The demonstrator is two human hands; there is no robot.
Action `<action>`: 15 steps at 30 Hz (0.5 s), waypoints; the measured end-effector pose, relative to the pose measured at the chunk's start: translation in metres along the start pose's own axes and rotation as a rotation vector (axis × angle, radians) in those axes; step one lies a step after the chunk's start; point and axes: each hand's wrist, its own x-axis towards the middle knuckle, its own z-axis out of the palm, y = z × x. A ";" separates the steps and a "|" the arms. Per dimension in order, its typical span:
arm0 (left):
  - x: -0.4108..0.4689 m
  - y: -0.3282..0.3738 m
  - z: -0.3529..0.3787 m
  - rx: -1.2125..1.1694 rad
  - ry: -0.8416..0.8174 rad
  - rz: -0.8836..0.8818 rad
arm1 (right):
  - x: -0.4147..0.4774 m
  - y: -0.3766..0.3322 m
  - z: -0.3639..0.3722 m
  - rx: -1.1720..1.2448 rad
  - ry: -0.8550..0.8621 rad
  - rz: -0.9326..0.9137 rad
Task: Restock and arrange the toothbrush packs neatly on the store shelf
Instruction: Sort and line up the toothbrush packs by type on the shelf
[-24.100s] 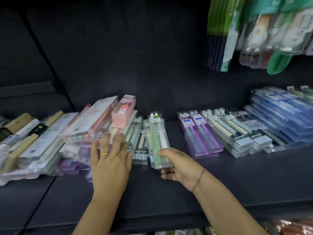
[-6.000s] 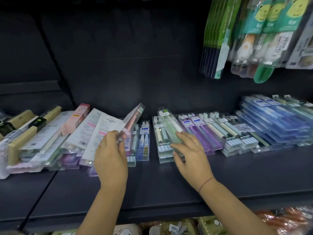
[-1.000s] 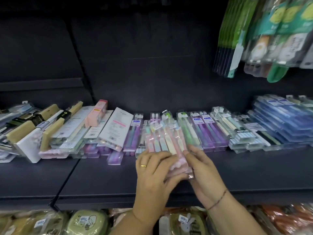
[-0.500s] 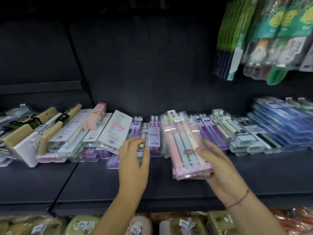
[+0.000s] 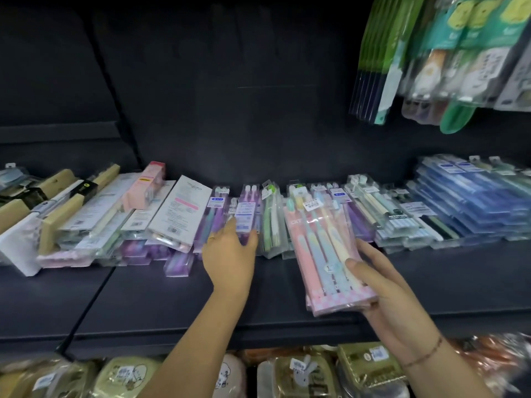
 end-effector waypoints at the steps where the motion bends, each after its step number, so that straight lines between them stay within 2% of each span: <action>1: 0.000 0.002 -0.004 -0.073 0.028 -0.048 | 0.001 0.001 0.001 0.008 -0.005 0.000; 3: -0.001 0.006 -0.016 -0.255 0.078 -0.172 | 0.001 0.001 0.007 0.022 -0.016 -0.008; 5: -0.004 0.012 -0.033 -0.552 0.148 -0.294 | 0.005 0.003 0.015 0.040 -0.038 -0.035; 8: -0.023 0.028 -0.060 -0.939 0.233 -0.251 | 0.013 0.004 0.039 0.045 -0.075 -0.088; 10: -0.040 0.034 -0.065 -0.999 0.229 -0.161 | 0.020 0.007 0.058 0.054 -0.097 -0.100; 15: -0.057 0.033 -0.052 -0.973 0.021 -0.028 | 0.031 0.010 0.091 0.111 -0.161 -0.103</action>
